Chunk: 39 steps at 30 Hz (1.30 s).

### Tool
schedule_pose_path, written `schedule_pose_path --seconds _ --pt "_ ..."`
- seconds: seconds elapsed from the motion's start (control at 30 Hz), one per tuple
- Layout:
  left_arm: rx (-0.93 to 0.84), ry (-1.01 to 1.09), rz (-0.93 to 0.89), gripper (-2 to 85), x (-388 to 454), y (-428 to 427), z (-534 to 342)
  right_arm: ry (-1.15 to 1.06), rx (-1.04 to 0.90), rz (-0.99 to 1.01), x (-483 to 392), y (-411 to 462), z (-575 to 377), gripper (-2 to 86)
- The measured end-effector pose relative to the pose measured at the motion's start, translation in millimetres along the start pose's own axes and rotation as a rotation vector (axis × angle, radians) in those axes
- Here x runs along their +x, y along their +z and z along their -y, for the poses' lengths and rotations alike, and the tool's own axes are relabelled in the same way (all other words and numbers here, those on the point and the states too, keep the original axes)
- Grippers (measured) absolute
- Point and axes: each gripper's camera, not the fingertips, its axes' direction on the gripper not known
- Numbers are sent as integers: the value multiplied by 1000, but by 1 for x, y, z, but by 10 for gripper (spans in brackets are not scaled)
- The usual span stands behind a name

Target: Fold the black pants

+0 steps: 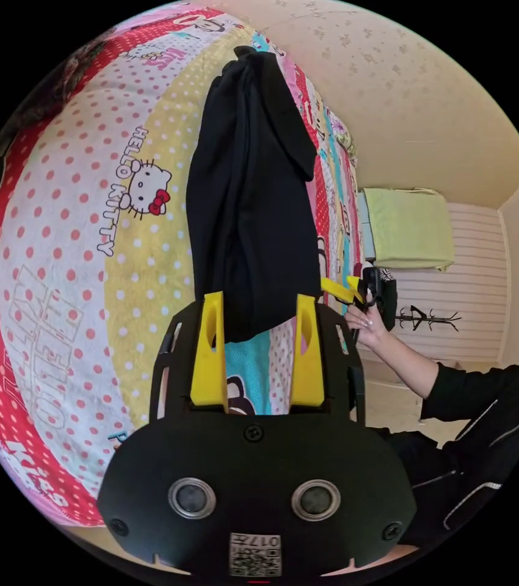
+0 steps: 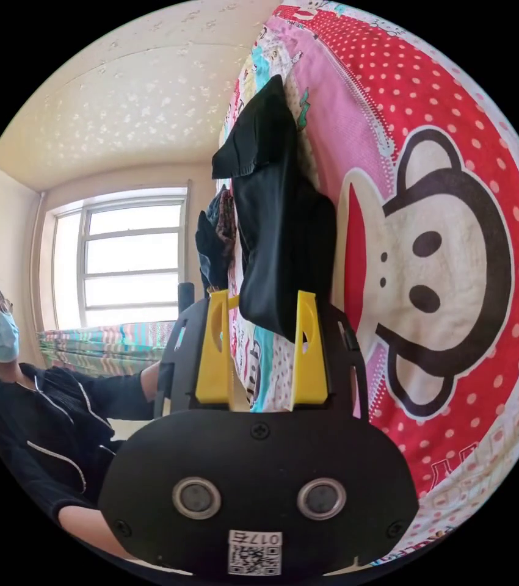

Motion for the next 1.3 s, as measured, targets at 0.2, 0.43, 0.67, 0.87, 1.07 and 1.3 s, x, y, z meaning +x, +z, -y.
schedule_pose_path --seconds 0.2,0.43,0.67,0.87,1.07,1.3 --pt "7 72 91 177 18 -16 11 -6 -22 -36 6 20 -23 146" --pt "-123 96 171 183 25 -3 27 -4 -142 66 26 35 -44 144" --pt "-63 34 75 157 15 -22 44 -85 -150 8 12 22 -58 142" --pt "-123 31 33 136 13 -28 68 -75 -101 23 20 14 -65 131" --pt "-155 -166 10 81 -19 -34 92 60 2 44 43 11 -68 84" --pt "-150 -189 -250 50 -15 -82 93 22 -60 112 19 -6 -73 36"
